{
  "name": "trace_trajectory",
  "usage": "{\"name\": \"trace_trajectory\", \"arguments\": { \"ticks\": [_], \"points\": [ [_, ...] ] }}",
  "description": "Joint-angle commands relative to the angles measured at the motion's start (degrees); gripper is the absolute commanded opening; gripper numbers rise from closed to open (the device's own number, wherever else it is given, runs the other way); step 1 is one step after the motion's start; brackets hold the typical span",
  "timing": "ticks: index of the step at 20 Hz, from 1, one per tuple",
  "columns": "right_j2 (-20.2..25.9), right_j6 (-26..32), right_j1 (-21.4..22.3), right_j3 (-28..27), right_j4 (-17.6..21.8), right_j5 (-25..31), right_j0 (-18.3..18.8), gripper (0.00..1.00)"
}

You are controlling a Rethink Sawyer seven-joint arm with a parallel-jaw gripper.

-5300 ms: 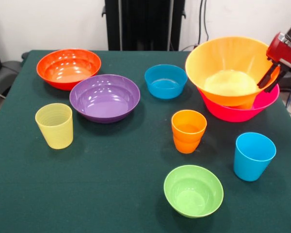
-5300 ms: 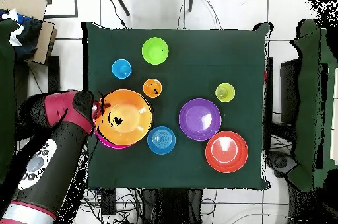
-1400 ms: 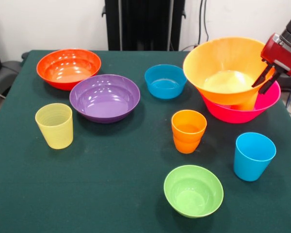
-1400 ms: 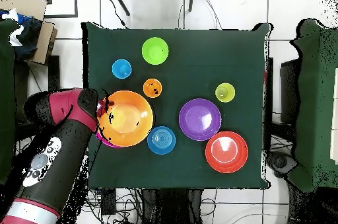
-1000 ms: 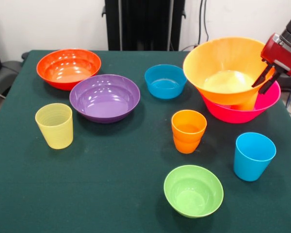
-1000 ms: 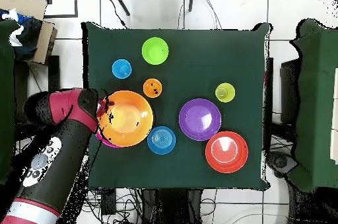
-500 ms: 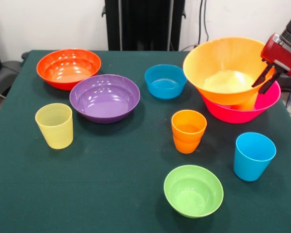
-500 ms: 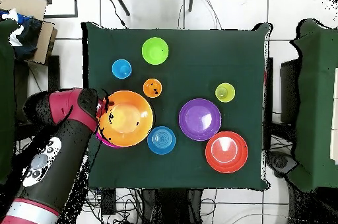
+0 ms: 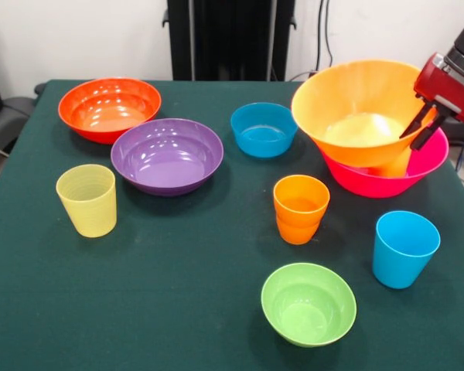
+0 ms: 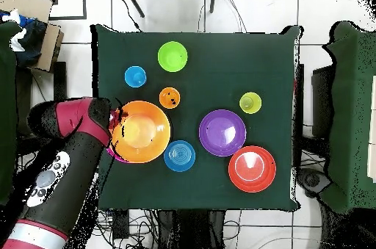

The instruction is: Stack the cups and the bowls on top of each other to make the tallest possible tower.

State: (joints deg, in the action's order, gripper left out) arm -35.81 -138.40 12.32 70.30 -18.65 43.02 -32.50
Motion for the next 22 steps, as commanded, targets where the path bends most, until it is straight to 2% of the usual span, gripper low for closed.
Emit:
{"name": "trace_trajectory", "arguments": {
  "ticks": [1, 22],
  "points": [
    [5.86, -4.78, -0.76, 0.48, 1.93, -2.84, 2.35, 0.0],
    [5.74, -4.89, -0.81, 0.23, 1.94, -2.05, 2.27, 0.0]
  ]
}}
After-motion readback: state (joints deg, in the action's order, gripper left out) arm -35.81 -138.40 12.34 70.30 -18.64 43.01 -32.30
